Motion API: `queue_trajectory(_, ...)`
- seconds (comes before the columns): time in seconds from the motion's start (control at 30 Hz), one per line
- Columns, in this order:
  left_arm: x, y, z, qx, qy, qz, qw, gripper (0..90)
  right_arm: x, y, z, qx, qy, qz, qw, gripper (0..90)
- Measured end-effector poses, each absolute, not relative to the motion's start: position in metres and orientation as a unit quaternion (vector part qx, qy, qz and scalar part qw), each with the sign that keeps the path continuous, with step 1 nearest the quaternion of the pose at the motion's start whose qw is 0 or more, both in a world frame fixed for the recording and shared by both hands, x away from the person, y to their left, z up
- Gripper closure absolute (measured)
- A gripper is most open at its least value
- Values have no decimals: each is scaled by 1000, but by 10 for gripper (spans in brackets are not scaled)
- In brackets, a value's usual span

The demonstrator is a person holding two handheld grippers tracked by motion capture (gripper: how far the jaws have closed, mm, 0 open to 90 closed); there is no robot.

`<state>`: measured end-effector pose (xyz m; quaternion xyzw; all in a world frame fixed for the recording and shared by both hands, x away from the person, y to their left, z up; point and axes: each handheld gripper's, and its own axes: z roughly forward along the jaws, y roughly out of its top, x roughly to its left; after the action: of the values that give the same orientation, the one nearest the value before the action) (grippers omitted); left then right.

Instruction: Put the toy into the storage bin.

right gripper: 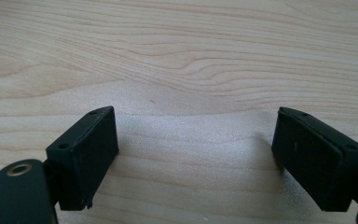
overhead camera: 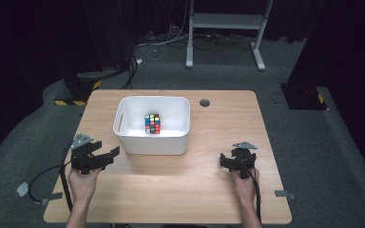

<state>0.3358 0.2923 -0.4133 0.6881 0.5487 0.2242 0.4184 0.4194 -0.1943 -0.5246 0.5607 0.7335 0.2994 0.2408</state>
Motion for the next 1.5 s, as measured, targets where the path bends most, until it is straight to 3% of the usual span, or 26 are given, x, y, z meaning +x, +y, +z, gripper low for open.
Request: queue_trajectory(1.5,337,301,-439,688,570,232,384,222,419,-194,-525,561,733,300,241,143)
